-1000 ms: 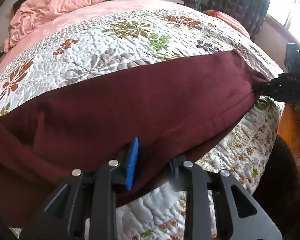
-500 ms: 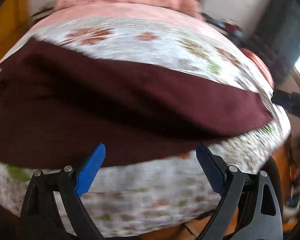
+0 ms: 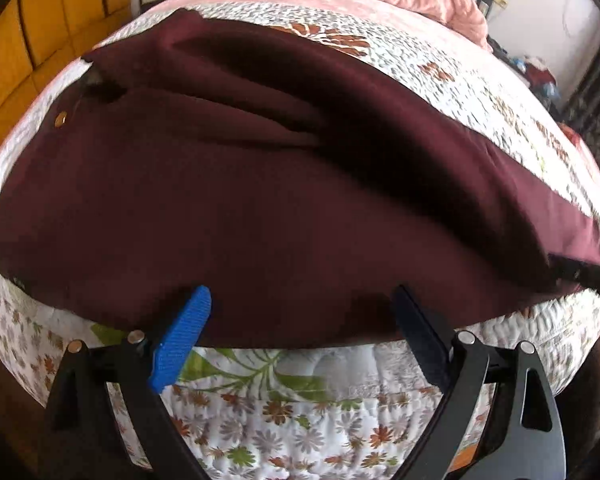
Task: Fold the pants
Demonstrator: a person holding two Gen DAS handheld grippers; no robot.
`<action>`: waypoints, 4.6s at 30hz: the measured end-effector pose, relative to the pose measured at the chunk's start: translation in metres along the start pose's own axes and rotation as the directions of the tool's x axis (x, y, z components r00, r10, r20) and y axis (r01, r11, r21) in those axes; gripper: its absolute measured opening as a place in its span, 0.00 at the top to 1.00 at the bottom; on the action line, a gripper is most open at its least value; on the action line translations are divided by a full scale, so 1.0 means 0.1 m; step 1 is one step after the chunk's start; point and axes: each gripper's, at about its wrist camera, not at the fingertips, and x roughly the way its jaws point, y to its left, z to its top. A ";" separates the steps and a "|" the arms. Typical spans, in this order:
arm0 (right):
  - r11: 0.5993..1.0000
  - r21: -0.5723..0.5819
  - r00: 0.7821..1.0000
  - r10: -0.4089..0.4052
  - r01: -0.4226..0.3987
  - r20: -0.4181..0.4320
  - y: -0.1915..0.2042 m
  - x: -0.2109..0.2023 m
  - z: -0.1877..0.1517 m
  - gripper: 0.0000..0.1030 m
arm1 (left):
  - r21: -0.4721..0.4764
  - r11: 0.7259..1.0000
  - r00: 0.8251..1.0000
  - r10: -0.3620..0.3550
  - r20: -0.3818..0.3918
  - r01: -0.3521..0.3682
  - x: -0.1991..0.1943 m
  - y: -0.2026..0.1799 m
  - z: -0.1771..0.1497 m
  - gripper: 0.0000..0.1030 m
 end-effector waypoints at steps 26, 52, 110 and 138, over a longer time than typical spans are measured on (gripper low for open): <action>0.830 -0.494 0.966 0.228 -0.258 -0.121 1.48 0.38 0.43 0.91 | -0.233 0.972 0.996 0.017 0.092 0.005 -0.69 0.95 0.00 0.11; 0.877 -0.210 0.901 0.420 -0.433 -0.104 0.95 0.72 0.29 0.67 | -0.036 0.917 0.786 0.319 -0.529 -0.397 0.64 0.23 2.51 0.11; 0.919 -0.361 0.981 0.188 -0.159 0.046 1.21 -0.01 0.03 0.46 | -0.558 0.818 0.987 -0.067 0.147 0.139 -0.86 1.10 -0.18 0.44; 0.925 -0.283 0.967 0.246 -0.253 -0.059 1.03 0.13 0.06 0.47 | -0.318 0.906 0.958 -0.236 0.166 0.278 -0.79 0.32 0.31 0.36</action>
